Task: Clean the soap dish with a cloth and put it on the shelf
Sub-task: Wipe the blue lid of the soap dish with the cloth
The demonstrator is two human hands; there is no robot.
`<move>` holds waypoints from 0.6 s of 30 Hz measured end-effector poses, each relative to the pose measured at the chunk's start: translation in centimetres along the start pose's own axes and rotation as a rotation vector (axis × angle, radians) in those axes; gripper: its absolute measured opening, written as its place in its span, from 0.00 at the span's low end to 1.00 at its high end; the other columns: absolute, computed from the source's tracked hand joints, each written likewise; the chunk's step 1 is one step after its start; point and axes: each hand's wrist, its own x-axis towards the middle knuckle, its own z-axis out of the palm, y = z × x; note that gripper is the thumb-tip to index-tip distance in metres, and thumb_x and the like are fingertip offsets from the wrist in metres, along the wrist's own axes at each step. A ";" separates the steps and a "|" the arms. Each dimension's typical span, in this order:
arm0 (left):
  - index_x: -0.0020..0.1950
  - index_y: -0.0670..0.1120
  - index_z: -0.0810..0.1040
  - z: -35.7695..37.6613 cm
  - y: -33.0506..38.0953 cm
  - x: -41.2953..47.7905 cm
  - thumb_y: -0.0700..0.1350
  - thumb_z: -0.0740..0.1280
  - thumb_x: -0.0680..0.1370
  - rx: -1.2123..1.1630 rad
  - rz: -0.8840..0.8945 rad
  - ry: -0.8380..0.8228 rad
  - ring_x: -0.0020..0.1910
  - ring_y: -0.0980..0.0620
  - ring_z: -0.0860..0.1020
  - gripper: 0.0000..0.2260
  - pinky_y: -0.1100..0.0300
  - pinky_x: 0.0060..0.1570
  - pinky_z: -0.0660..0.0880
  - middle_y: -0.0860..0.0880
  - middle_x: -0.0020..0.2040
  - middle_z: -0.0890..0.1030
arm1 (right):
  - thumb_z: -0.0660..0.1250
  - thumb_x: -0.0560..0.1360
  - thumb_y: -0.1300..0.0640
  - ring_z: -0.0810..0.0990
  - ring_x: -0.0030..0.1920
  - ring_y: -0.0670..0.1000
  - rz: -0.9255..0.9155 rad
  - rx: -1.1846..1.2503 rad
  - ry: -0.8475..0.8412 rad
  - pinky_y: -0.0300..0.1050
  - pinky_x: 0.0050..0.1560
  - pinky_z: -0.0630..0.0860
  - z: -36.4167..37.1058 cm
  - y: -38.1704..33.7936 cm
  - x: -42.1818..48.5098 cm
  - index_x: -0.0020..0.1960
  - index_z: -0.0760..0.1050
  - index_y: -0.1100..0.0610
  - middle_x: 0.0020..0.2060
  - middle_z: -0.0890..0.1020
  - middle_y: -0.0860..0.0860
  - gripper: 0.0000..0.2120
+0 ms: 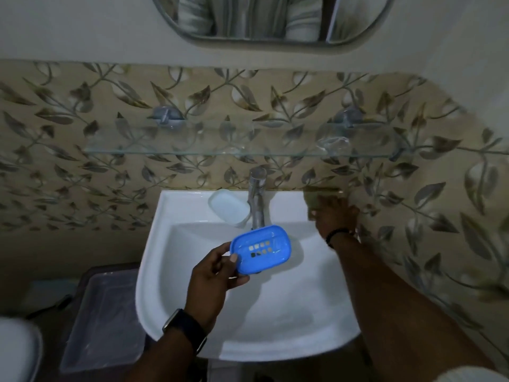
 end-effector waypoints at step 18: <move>0.57 0.46 0.84 0.2 1.5 0.6 0.36 0.67 0.81 -0.112 0.008 0.053 0.45 0.46 0.85 0.10 0.52 0.46 0.84 0.44 0.41 0.81 | 0.57 0.76 0.53 0.77 0.43 0.61 -0.185 0.531 0.793 0.56 0.47 0.71 -5.7 -3.4 -8.9 0.45 0.78 0.59 0.39 0.80 0.56 0.13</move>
